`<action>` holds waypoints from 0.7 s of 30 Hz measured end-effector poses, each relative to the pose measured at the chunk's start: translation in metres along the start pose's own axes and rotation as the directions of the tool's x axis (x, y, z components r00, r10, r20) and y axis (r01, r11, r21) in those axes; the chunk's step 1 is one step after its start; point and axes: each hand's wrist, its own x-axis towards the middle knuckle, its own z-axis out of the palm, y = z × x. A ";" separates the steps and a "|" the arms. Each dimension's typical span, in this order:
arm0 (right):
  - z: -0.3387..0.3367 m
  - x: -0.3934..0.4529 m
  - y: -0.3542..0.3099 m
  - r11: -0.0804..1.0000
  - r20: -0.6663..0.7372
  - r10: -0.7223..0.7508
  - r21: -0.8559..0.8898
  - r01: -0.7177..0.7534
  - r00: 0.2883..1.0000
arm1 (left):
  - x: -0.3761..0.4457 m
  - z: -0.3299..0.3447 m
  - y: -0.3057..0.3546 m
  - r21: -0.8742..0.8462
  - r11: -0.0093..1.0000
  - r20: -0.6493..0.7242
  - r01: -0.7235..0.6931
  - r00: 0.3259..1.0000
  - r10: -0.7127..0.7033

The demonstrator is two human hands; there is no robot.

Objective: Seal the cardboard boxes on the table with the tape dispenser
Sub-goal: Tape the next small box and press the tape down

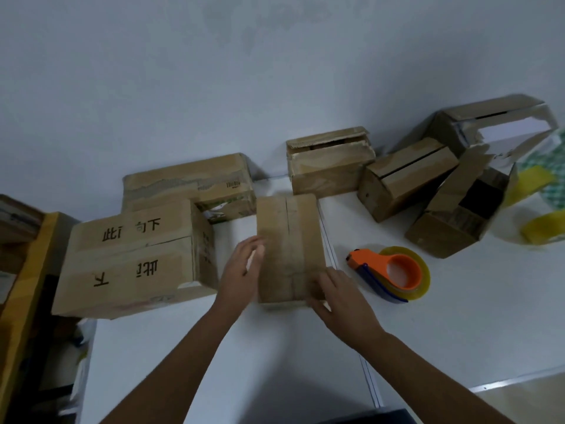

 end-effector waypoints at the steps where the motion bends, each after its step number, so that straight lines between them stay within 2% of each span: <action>1: 0.005 0.006 -0.008 0.999 0.032 -0.038 -0.037 0.039 0.999 | -0.010 -0.006 -0.007 -0.158 0.978 -0.048 0.134 0.989 -0.143; 3: 0.016 0.020 -0.022 0.992 0.129 -0.069 -0.097 0.082 0.989 | -0.030 -0.013 -0.022 -0.373 0.859 -0.044 0.351 0.918 -0.395; 5: 0.027 0.034 -0.031 0.981 0.210 -0.066 -0.167 0.102 0.976 | -0.048 -0.015 -0.038 -0.476 0.724 0.019 0.498 0.830 -0.558; 6: 0.032 0.039 -0.033 0.969 0.234 -0.049 -0.223 0.103 0.971 | -0.054 -0.012 -0.045 -0.553 0.620 0.088 0.557 0.778 -0.622; 8: 0.041 0.045 -0.032 0.934 0.251 -0.011 -0.343 0.100 0.968 | -0.063 -0.006 -0.052 -0.678 0.395 0.248 0.620 0.698 -0.671; 9: 0.044 0.045 -0.031 0.921 0.243 -0.007 -0.376 0.101 0.970 | -0.066 -0.003 -0.053 -0.710 0.320 0.301 0.627 0.681 -0.668; 11: 0.048 0.043 -0.029 0.910 0.213 -0.021 -0.401 0.107 0.977 | -0.071 0.000 -0.055 -0.748 0.243 0.350 0.617 0.679 -0.646; 13: 0.050 0.042 -0.028 0.898 0.209 -0.023 -0.426 0.113 0.978 | -0.075 0.000 -0.056 -0.767 0.235 0.342 0.597 0.690 -0.638; 15: 0.051 0.043 -0.027 0.886 0.217 -0.018 -0.450 0.116 0.976 | -0.078 -0.003 -0.057 -0.767 0.284 0.303 0.575 0.715 -0.630; 18: 0.052 0.044 -0.028 0.873 0.213 -0.016 -0.473 0.117 0.977 | -0.081 -0.007 -0.055 -0.744 0.411 0.233 0.527 0.781 -0.579; 21: 0.053 0.044 -0.029 0.860 0.225 -0.001 -0.497 0.116 0.974 | -0.082 -0.006 -0.052 -0.698 0.522 0.144 0.490 0.810 -0.569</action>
